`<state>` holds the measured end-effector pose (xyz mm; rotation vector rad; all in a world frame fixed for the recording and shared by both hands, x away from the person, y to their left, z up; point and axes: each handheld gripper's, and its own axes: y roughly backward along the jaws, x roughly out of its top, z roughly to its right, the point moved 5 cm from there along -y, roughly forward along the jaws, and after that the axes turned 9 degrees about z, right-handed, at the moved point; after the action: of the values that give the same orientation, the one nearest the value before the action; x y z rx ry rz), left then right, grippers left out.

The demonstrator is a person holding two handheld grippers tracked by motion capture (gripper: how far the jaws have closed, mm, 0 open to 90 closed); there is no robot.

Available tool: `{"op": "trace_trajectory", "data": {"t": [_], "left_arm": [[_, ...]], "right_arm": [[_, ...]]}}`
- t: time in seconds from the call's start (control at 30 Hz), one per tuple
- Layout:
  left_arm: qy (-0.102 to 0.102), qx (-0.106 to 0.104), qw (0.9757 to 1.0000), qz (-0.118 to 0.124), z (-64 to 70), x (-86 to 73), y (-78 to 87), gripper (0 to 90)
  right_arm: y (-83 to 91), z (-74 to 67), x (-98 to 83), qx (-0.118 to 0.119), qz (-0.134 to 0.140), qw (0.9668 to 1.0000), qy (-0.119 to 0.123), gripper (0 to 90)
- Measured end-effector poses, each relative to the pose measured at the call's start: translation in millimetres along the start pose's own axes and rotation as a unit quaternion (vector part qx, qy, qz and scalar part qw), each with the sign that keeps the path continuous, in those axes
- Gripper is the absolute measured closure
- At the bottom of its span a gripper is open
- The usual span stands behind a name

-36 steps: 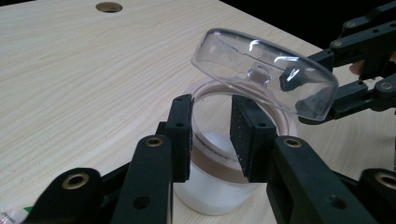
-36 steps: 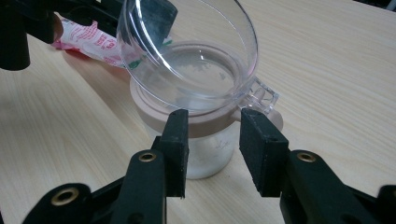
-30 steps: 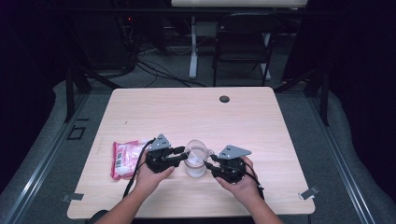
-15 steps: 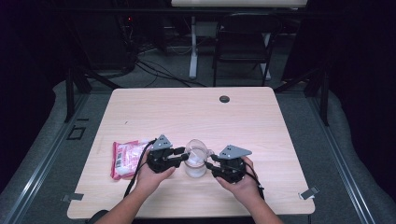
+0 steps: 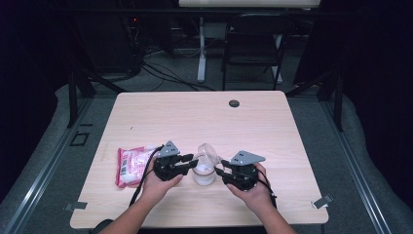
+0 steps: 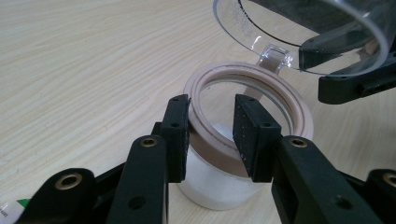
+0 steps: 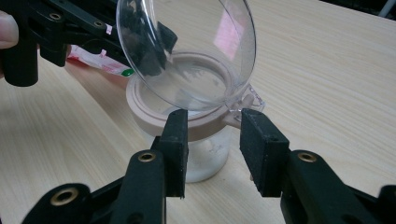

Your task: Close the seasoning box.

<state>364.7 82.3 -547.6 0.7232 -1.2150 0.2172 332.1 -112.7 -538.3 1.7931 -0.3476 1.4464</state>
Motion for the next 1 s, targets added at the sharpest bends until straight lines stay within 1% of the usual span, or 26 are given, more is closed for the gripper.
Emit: {"op": "trace_trajectory", "data": {"t": [0.07, 0.17, 0.23, 0.63, 0.73, 0.77, 1.0], "left_arm": [[0.000, 0.000, 1.0000, 0.000, 0.1, 0.0, 0.0, 66.4], [-0.001, 0.001, 1.0000, 0.000, 0.1, 0.0, 0.1, 66.5], [0.000, 0.000, 1.0000, 0.000, 0.3, 0.0, 0.0, 66.4], [0.000, 0.000, 1.0000, 0.000, 0.6, 0.0, 0.0, 66.5], [-0.001, 0.000, 1.0000, 0.000, 0.4, 0.1, 0.3, 66.8], [-0.004, 0.001, 1.0000, -0.002, -0.1, 0.2, 0.8, 67.0], [-0.005, 0.002, 1.0000, -0.002, -0.1, 0.3, 1.0, 67.3]], "right_arm": [[0.9, 1.1, 0.4, -0.001, 0.000, 1.0000, 0.000, 62.4], [1.8, 2.8, 1.0, -0.003, 0.006, 1.0000, -0.007, 62.4], [2.7, 3.6, 1.1, -0.002, 0.005, 1.0000, -0.008, 62.4], [4.4, 5.0, 1.7, -0.003, 0.007, 0.9999, -0.009, 62.4], [5.0, 5.4, 1.9, -0.002, 0.006, 0.9999, -0.008, 62.4], [5.1, 5.5, 1.9, -0.002, 0.008, 0.9999, -0.009, 62.5], [6.1, 5.8, 2.3, 0.000, 0.008, 0.9999, -0.011, 62.4]]}}
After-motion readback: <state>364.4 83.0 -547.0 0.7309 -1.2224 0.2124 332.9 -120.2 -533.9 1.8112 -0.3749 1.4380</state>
